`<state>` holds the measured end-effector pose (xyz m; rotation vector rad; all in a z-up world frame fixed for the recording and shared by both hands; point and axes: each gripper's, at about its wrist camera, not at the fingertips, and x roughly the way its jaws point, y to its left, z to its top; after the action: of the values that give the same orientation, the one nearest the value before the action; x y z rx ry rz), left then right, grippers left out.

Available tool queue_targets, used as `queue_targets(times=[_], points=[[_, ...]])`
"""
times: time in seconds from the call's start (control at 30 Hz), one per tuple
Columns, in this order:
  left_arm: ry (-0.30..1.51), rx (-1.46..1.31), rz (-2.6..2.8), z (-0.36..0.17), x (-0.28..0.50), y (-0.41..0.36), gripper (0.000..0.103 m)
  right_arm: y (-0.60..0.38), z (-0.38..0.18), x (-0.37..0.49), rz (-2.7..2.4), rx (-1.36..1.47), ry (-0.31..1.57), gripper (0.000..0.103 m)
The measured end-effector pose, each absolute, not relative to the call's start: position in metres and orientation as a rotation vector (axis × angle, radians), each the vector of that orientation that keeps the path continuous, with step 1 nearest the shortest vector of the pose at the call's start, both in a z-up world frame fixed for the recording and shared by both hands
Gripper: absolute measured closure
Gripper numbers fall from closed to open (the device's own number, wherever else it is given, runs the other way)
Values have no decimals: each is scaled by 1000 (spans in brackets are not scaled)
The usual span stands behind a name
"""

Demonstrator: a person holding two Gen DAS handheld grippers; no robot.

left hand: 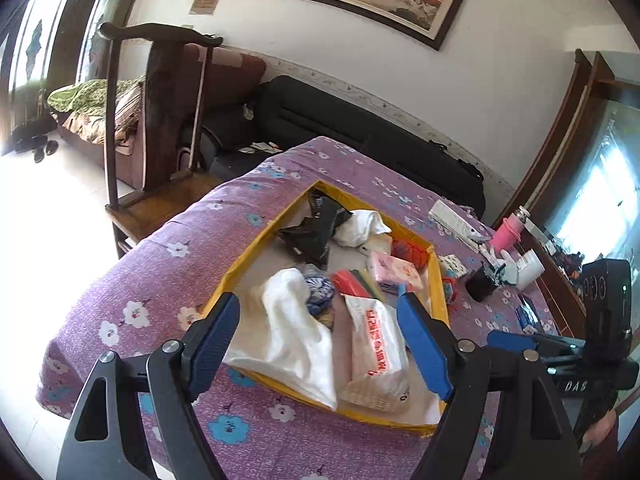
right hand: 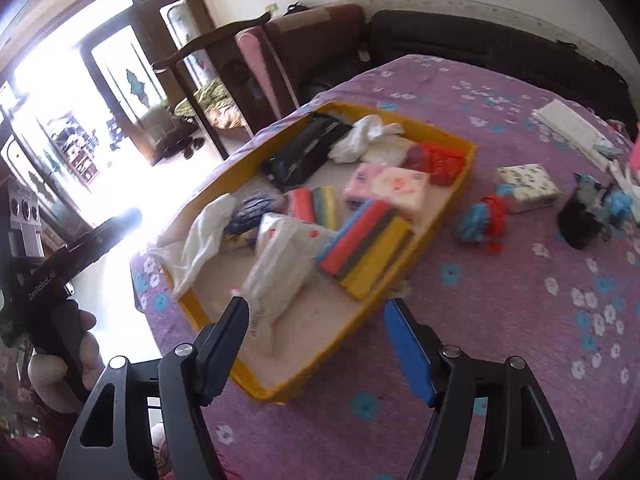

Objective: Organize soft objects
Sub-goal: 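Lower the white cloth and paper packet into the tray and open both grippers, then grasp the red-and-blue knitted item with the left gripper while the right tool approaches the Vinda tissue pack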

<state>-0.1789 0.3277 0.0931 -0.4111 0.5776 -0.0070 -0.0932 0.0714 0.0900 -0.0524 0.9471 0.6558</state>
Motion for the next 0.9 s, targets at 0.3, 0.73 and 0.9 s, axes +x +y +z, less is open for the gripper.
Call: queue_targets(times=[0.3,0.73,0.9], points=[[611,-219,-159,97,-166,249,22,-112,78,-65,280,237,940,21],[721,-98,-232,85,-150,182,22,-200,46,-76,85,349,922,19],[752,-43,-273,81,-142,152,22,-215,48,-64,39,336,896,19]])
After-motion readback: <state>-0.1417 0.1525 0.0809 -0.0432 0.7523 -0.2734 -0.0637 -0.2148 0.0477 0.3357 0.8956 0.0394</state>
